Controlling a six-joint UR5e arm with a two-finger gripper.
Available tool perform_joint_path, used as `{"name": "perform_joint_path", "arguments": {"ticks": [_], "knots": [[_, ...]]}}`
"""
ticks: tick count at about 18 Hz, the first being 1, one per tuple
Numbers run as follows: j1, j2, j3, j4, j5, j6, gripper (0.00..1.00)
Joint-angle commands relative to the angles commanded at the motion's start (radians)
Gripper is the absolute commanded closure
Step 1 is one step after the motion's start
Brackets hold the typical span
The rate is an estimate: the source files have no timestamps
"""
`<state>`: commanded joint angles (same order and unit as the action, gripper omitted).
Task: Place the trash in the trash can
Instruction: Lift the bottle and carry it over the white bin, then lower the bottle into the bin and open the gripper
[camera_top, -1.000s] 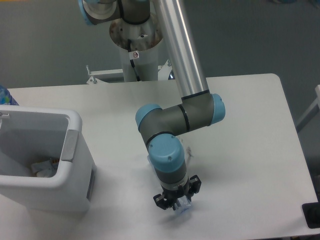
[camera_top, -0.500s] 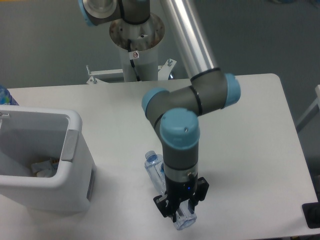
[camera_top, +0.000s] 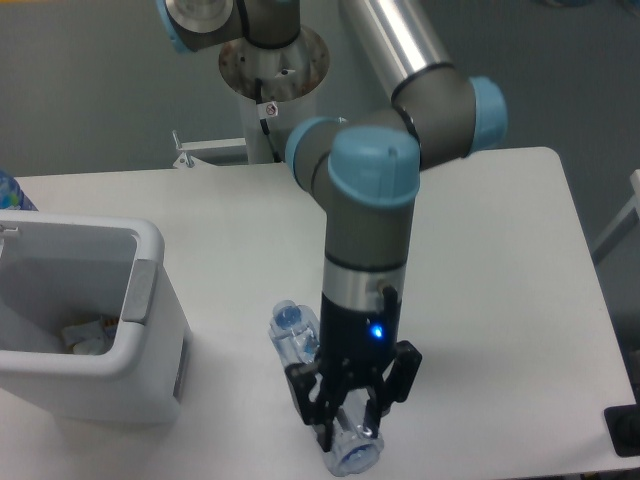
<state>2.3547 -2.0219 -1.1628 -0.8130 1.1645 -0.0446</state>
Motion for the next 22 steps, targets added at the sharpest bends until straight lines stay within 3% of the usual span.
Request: {"name": "perform_joint_path", "arguments": {"ticks": [5, 10, 17, 22], "knots": [[-0.046, 0.054, 0.008, 0.032, -0.098, 0.029, 0.43], [-0.109, 0.065, 0.038, 0.086, -0.129, 0.031, 0.43], [-0.215, 0.069, 0.048, 0.091, -0.131, 0.031, 0.42], [-0.281, 0.060, 0.017, 0.091, -0.126, 0.043, 0.39]]}}
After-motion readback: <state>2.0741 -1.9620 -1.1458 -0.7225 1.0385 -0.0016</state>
